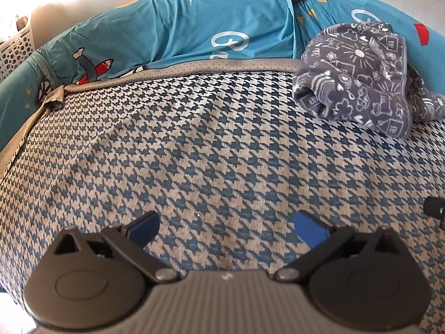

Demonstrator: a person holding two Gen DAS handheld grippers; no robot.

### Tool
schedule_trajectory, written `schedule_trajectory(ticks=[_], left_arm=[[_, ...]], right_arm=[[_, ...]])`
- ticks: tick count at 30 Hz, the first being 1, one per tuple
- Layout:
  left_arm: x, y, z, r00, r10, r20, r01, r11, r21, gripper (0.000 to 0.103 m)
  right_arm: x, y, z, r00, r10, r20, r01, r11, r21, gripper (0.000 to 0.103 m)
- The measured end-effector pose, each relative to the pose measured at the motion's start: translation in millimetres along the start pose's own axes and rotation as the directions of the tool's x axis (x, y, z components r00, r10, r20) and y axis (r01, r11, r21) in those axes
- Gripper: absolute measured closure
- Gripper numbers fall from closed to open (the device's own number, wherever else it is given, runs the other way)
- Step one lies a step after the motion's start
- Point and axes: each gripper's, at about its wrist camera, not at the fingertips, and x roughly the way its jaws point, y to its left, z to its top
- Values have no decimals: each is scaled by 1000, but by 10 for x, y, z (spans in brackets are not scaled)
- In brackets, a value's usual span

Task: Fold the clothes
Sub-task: 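Move the right tool toward the grey fleece garment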

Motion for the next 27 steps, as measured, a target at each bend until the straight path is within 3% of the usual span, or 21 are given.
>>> schedule_trajectory(ticks=[13,27], left_arm=[[81,118,140,998,44,43,-44,999,3,0],[300,214,338,998,54,33,-52,998,-40,0]], right_arm=[[249,-261,117,1000,8,26,-8,1000,12,0],[748,-462,227,998,-5,62,6,1000,-22,0]])
